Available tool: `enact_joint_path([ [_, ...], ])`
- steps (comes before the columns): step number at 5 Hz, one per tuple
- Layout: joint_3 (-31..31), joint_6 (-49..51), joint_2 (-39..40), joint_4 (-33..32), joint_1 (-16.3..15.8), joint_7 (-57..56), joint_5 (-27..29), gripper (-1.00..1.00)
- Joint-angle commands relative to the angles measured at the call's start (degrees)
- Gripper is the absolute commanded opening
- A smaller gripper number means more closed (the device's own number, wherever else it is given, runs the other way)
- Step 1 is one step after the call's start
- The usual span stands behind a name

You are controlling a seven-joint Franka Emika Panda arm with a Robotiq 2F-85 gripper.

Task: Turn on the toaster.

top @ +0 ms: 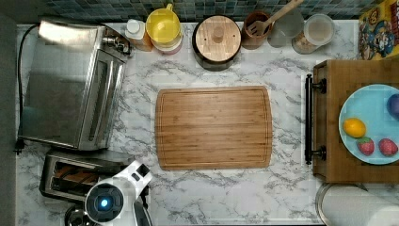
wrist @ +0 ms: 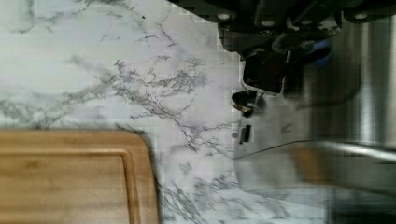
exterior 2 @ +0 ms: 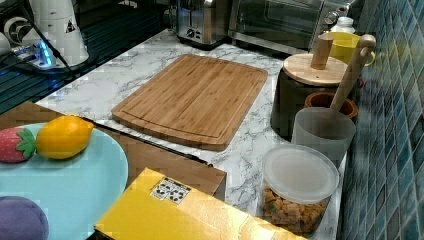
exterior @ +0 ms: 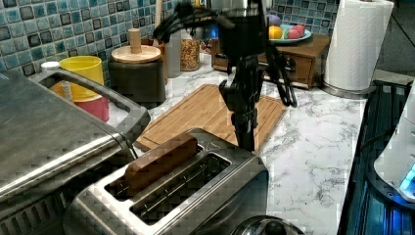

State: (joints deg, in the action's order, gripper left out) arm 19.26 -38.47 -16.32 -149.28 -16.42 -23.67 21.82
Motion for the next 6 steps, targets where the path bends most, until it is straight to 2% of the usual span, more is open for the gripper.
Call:
enact_joint_path([
  [1, -3.04, -3.1, 5.5, 3.06, 0.48, -0.53, 3.8, -1.0],
  [2, -2.14, -4.47, 11.33, 2.85, -0.12, -0.08, 2.18, -1.0],
  [3, -1.38, -10.74, 13.59, -1.61, -1.55, 0.7, 1.4, -1.0],
  [4, 0.23, -16.21, 14.47, -4.4, -3.03, 3.43, 0.31, -1.0],
  [6, 0.54, -16.2, 14.46, -4.43, -2.72, 3.42, 0.34, -1.0],
])
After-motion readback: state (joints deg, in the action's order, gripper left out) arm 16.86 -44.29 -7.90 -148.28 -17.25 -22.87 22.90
